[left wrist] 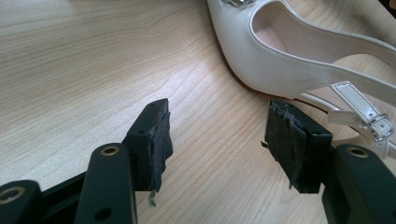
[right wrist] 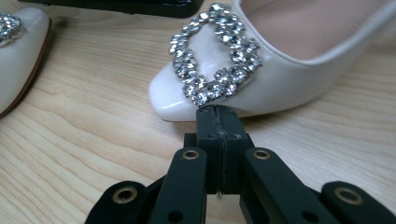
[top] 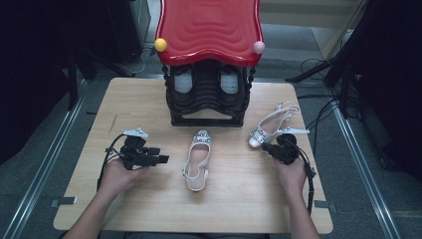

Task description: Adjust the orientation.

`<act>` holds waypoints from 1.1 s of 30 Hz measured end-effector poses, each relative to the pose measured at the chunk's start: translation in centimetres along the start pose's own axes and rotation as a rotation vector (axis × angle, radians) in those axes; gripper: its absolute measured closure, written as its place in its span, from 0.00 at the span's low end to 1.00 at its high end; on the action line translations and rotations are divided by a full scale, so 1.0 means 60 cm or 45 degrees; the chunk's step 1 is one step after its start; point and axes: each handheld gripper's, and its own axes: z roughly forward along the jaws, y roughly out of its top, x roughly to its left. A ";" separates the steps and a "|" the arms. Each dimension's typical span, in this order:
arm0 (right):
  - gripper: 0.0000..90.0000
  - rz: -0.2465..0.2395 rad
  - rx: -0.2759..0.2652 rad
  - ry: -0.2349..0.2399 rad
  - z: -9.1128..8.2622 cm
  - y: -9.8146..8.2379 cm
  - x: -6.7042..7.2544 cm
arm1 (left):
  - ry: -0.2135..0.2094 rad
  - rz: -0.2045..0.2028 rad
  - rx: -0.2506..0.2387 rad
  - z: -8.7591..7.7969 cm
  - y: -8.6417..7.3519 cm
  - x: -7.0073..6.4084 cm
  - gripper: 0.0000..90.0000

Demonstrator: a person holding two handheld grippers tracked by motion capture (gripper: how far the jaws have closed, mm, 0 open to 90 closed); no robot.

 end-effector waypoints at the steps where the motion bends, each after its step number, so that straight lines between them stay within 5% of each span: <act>1: 1.00 -0.009 -0.003 0.001 0.003 0.002 0.003 | -0.001 -0.001 0.003 0.000 0.000 0.001 0.45; 23: 1.00 -0.045 -0.030 0.018 0.060 0.044 0.032 | 0.003 -0.028 0.008 -0.007 -0.014 0.007 0.44; 33: 1.00 -0.065 -0.063 -0.022 0.005 0.049 0.014 | -0.005 -0.017 0.008 -0.006 -0.014 0.003 0.44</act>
